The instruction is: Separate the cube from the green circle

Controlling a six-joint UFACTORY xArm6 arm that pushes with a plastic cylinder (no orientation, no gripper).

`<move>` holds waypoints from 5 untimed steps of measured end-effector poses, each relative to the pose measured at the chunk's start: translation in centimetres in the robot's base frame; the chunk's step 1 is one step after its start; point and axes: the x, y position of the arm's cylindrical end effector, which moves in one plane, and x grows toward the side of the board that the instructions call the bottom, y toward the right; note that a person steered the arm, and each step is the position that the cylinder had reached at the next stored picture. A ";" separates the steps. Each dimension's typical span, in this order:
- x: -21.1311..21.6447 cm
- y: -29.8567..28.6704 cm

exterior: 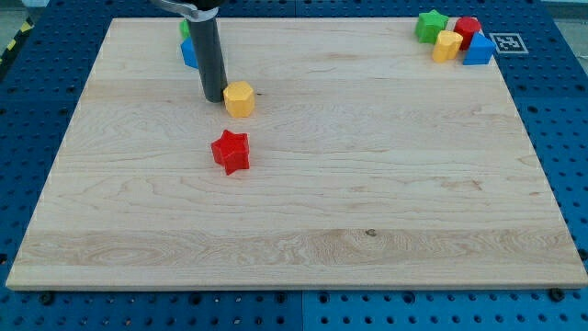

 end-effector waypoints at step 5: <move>-2.5 -6.4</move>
